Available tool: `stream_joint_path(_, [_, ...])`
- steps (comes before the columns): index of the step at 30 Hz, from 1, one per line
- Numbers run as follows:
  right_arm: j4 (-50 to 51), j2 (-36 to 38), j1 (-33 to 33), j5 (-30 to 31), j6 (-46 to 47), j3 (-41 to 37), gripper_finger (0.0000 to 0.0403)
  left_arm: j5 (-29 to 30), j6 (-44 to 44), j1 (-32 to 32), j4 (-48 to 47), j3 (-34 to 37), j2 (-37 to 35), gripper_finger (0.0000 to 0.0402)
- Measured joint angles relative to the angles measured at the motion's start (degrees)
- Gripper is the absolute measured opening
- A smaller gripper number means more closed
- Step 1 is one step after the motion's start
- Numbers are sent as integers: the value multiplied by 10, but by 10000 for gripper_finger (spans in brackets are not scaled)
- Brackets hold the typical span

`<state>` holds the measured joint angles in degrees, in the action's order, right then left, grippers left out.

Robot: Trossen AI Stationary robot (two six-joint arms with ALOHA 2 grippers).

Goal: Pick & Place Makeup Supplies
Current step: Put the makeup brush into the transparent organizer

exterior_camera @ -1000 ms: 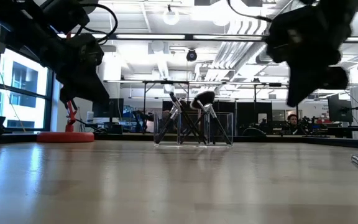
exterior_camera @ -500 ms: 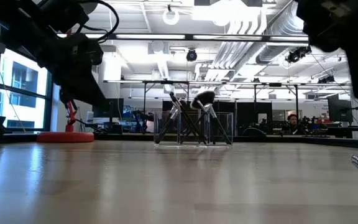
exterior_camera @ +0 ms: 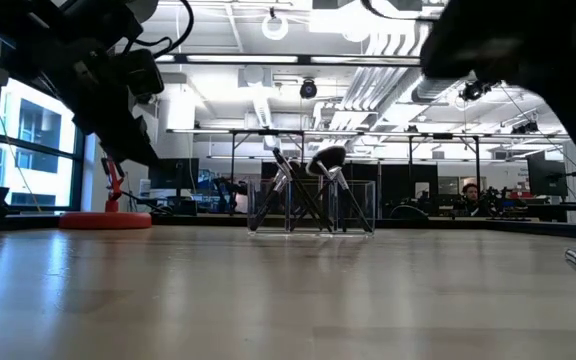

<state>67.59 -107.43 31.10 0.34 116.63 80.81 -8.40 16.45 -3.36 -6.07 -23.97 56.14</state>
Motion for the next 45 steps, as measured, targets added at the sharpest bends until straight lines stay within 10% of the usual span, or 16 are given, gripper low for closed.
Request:
stream_joint_path(12, [-12,-41,-23,-47,48,-1,4,-26,-51,0,-1,0,0,92])
stream_joint_path(30, [-20,-41,-46,-22,46,-4,123,-28,-64,0,-3,0,0,92])
stream_joint_path(45, [-251,-35,-49,-55,20,-150,99,-28,-63,0,-10,0,0,92])
